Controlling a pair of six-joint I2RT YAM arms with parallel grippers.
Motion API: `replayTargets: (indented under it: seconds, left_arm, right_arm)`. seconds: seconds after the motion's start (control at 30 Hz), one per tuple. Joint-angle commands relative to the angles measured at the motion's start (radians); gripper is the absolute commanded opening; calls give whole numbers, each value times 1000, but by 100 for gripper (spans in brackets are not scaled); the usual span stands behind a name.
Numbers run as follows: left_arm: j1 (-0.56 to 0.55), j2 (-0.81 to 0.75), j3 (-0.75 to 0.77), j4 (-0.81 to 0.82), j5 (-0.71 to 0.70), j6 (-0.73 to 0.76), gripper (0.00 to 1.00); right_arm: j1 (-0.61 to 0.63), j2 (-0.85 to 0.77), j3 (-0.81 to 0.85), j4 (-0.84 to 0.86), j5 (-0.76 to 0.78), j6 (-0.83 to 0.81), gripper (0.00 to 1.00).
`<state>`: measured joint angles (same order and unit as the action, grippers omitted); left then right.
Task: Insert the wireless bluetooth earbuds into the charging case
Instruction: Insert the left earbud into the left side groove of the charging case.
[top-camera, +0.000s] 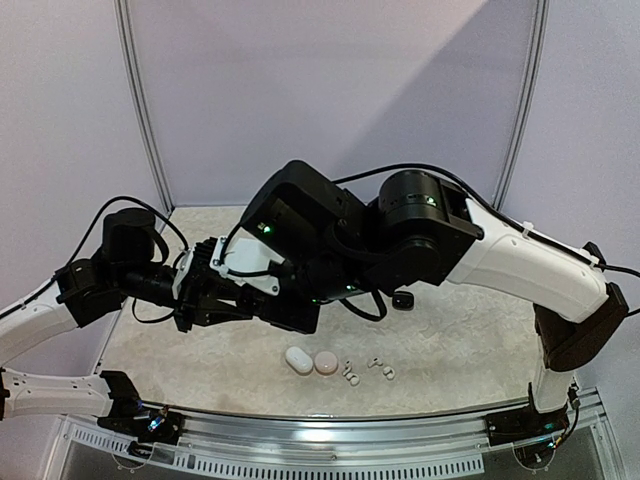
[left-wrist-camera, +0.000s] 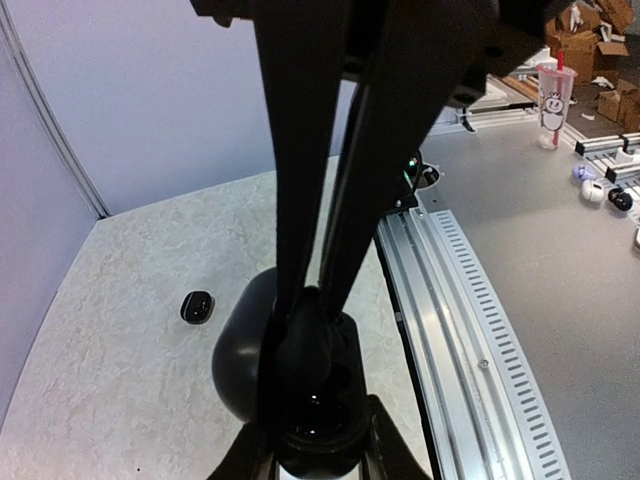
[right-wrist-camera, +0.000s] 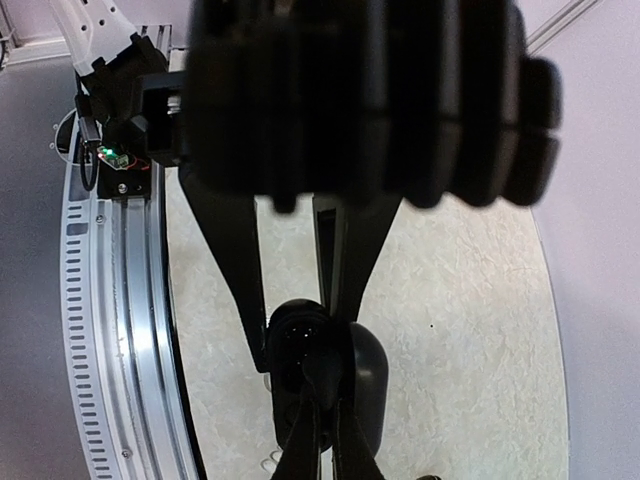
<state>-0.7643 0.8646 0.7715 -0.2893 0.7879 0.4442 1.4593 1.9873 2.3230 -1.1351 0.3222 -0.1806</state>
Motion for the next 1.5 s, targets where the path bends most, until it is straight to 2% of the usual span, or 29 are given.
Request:
replayTargets:
  seconds: [0.0, 0.37, 0.63, 0.87, 1.2, 1.47]
  left_arm:
    - [-21, -5, 25, -7, -24, 22, 0]
    - [-23, -11, 2, 79, -13, -70, 0]
    - [-24, -19, 0, 73, 11, -44, 0]
    - [-24, -19, -1, 71, 15, -31, 0]
    - [-25, -22, -9, 73, 18, -82, 0]
    - [-24, -25, -13, 71, 4, -124, 0]
  right_arm:
    - [1, 11, -5, -29, 22, 6, 0]
    - [1, 7, -39, 0, -31, 5, 0]
    - [-3, 21, -43, -17, 18, -4, 0]
    - [-3, 32, -41, 1, 62, 0, 20]
    - [-3, -14, -59, 88, 103, 20, 22]
    - [-2, -59, -91, 149, 82, 27, 29]
